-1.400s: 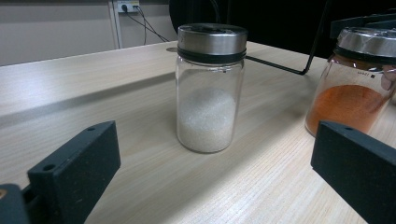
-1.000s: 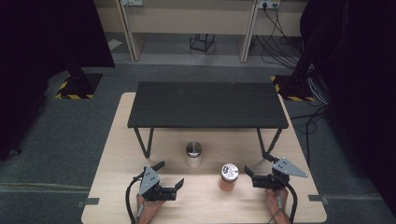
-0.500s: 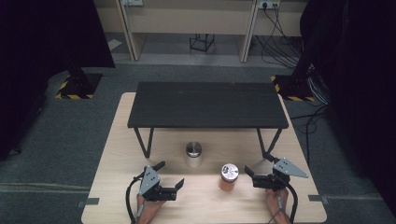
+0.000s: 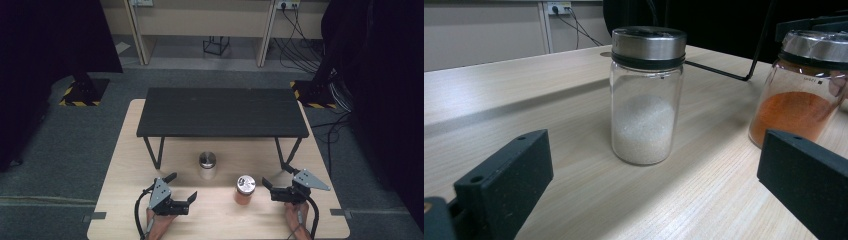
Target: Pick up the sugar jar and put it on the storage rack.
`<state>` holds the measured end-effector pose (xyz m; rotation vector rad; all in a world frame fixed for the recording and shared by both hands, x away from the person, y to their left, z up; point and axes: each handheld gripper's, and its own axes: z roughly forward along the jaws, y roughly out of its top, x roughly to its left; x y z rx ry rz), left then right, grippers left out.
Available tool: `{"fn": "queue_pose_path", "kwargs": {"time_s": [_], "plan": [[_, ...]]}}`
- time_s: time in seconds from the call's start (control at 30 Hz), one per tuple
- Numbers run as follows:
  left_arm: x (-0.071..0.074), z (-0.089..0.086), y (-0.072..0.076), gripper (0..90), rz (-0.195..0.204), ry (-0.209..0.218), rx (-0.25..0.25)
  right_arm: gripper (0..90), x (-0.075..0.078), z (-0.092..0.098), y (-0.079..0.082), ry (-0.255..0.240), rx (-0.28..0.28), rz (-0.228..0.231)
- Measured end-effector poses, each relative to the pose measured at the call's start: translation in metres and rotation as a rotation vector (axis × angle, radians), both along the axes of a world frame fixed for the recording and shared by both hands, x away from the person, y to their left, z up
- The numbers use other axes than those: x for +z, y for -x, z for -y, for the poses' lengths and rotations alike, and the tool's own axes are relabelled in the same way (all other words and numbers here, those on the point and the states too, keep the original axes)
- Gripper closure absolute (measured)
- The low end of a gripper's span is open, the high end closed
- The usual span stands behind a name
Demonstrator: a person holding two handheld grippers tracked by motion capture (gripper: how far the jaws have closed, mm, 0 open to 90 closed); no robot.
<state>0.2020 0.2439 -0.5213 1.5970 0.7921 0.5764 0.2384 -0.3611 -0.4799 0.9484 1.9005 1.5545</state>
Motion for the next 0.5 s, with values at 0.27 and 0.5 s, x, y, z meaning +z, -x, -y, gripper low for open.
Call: {"fn": "queue_pose_path", "kwargs": {"time_s": [0.27,0.5], "plan": [[-0.0004,0.0002,0.0001,1.1,0.014,0.012,-0.003,0.8,-0.0007,0.0,0.0,-0.005,0.001,0.001],[0.0024,0.0052,-0.0033,1.0,0.03,0.033,-0.016,0.8,-0.0013,0.0012,0.0008,-0.012,-0.006,0.003]]}}
